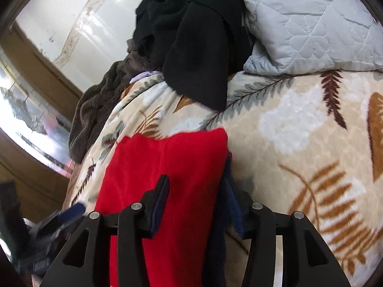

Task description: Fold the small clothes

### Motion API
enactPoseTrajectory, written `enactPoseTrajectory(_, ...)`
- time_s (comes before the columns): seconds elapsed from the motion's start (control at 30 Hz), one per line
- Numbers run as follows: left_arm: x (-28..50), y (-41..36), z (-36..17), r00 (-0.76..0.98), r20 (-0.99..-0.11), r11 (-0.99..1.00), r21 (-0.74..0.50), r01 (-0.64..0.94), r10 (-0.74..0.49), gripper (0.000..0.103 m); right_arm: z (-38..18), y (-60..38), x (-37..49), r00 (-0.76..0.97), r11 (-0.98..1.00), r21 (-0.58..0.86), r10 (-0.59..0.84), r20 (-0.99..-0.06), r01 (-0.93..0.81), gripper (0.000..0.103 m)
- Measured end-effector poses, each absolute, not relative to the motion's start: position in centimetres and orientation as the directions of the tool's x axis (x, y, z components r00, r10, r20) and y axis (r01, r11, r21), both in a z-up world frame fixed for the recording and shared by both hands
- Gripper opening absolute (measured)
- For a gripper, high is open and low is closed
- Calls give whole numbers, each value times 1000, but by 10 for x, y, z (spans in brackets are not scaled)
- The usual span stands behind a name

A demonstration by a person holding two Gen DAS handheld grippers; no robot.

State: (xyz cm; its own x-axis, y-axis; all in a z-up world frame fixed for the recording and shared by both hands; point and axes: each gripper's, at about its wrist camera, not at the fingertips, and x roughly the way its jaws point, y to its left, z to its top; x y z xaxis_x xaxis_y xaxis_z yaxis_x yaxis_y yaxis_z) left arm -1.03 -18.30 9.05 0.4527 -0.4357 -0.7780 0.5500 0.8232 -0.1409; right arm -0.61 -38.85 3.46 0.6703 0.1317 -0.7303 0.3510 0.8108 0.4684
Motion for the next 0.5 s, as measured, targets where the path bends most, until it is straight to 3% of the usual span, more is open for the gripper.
enactPoseTrajectory(0.03, -10, -188, 88, 442, -786, 819, -136, 558, -433, 62, 31, -389, -1, 661, 808, 471, 141, -737, 353, 13)
enactPoseTrajectory(0.07, -8, -193, 84, 431, -795, 816, -132, 562, -426, 62, 27, -389, 6, 643, 813, 456, 137, -753, 361, 9)
enactPoseTrajectory(0.27, -2, -197, 51, 419, -821, 834, -120, 538, -388, 66, 27, -384, -4, 659, 861, 307, -43, -751, 406, 7)
enactPoseTrajectory(0.43, -8, -197, 53, 422, -816, 830, -121, 544, -396, 68, 1, -391, -2, 616, 846, 304, -36, -787, 438, 7)
enactPoseTrajectory(0.5, -13, -191, 59, 420, -811, 829, -136, 542, -407, 67, 10, -391, -4, 624, 847, 320, -17, -782, 424, 14)
